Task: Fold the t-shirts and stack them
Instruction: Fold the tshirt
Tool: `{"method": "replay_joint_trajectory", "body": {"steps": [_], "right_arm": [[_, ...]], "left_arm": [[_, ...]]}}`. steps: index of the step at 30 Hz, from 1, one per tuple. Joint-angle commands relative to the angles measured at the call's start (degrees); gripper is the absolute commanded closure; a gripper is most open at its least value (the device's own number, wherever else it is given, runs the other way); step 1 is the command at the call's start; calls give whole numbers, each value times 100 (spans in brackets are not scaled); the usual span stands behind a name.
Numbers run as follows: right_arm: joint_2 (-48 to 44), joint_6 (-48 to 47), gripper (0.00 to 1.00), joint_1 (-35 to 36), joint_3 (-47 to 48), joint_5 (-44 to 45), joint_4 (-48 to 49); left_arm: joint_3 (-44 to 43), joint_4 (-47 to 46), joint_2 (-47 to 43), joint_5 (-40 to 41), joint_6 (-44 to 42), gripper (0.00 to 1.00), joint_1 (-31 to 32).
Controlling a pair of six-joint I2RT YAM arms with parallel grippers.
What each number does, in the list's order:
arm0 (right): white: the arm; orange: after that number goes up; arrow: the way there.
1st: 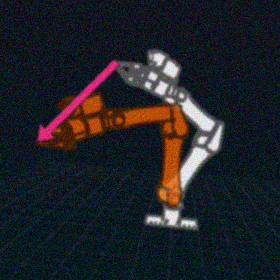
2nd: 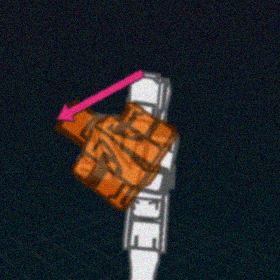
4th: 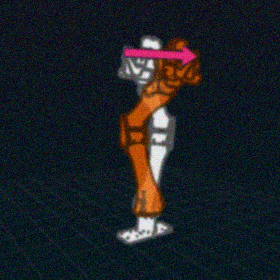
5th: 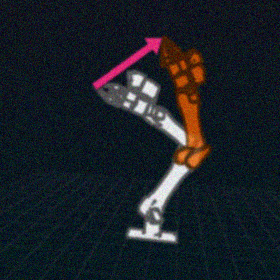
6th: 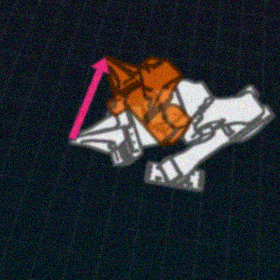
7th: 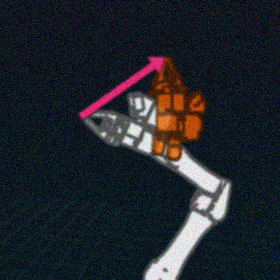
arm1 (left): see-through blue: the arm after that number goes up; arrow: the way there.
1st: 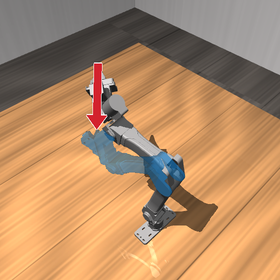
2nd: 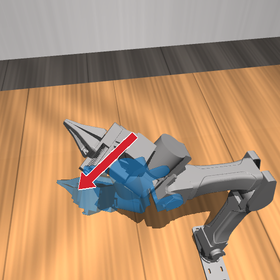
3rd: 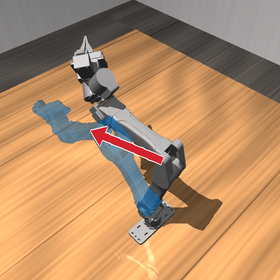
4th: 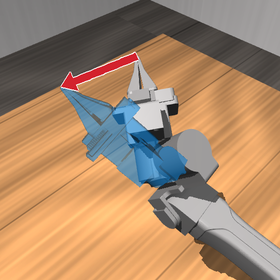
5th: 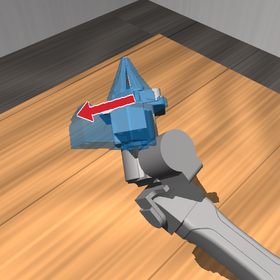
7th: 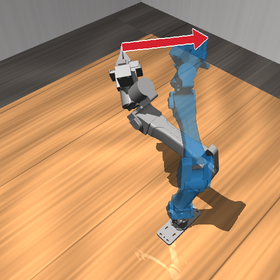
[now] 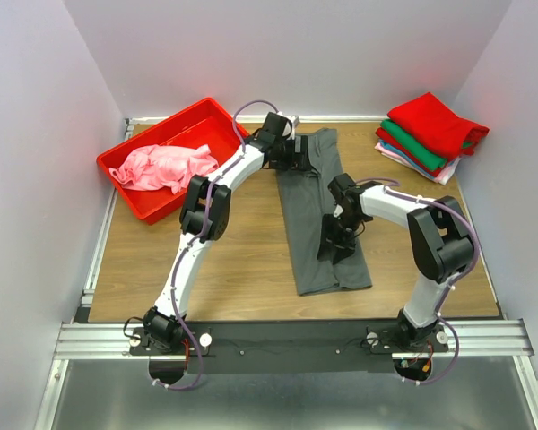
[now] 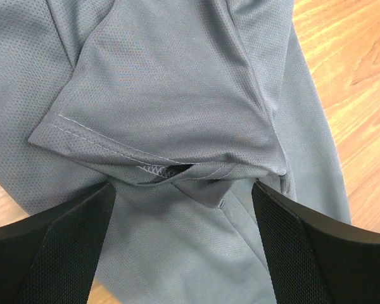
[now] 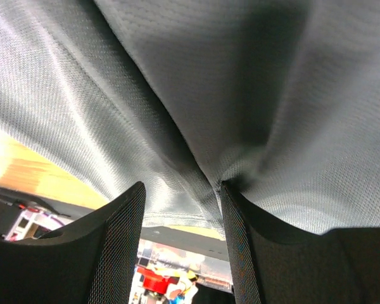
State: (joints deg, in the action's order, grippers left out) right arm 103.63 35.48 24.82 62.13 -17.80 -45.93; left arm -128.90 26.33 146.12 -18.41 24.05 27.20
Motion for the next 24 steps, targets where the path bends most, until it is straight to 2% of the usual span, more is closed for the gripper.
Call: {"method": "replay_joint_trajectory", "body": {"steps": [1, 9, 16, 24], "right_arm": [[464, 81, 42, 224, 167, 67, 480], [693, 38, 42, 454, 563, -30, 480], [439, 29, 41, 489, 809, 57, 445], [-438, 152, 39, 489, 775, 558, 103]], "left_arm": [[-109, 22, 285, -232, -208, 3, -48], [-214, -66, 355, -329, -191, 3, -66], [-513, -241, 92, -408, -156, 2, -83], [-294, -391, -1181, -224, -252, 2, -241]]}}
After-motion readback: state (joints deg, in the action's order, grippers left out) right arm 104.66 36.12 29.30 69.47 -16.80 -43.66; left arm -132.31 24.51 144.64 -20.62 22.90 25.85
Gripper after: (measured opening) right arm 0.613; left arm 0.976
